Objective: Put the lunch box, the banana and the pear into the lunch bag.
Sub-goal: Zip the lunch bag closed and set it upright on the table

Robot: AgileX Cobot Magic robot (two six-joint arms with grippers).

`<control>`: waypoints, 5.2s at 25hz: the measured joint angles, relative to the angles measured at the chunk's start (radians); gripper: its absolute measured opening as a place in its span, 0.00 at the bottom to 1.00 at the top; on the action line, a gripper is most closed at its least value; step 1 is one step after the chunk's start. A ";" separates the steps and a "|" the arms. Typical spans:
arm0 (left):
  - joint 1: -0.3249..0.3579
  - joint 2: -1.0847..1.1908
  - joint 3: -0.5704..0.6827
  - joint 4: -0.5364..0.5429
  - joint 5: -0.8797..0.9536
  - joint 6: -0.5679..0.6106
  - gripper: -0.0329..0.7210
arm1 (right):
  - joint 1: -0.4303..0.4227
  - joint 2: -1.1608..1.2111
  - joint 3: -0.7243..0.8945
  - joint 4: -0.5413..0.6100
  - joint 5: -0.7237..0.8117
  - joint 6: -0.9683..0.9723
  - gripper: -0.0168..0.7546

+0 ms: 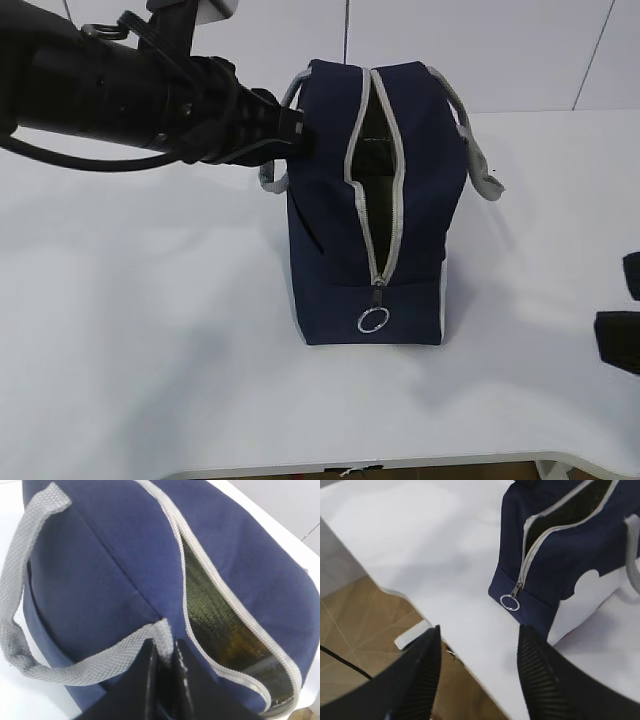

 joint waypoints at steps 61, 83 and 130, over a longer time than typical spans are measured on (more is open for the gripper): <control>0.000 0.000 0.000 0.002 0.008 0.018 0.05 | 0.000 1.050 -0.078 1.134 -0.311 -1.659 0.56; 0.000 0.000 0.000 0.002 0.030 0.018 0.05 | 0.000 1.108 -0.115 1.136 -0.202 -1.659 0.56; 0.000 0.000 0.000 0.004 0.036 0.020 0.05 | 0.000 1.038 -0.159 0.809 -0.316 -1.093 0.05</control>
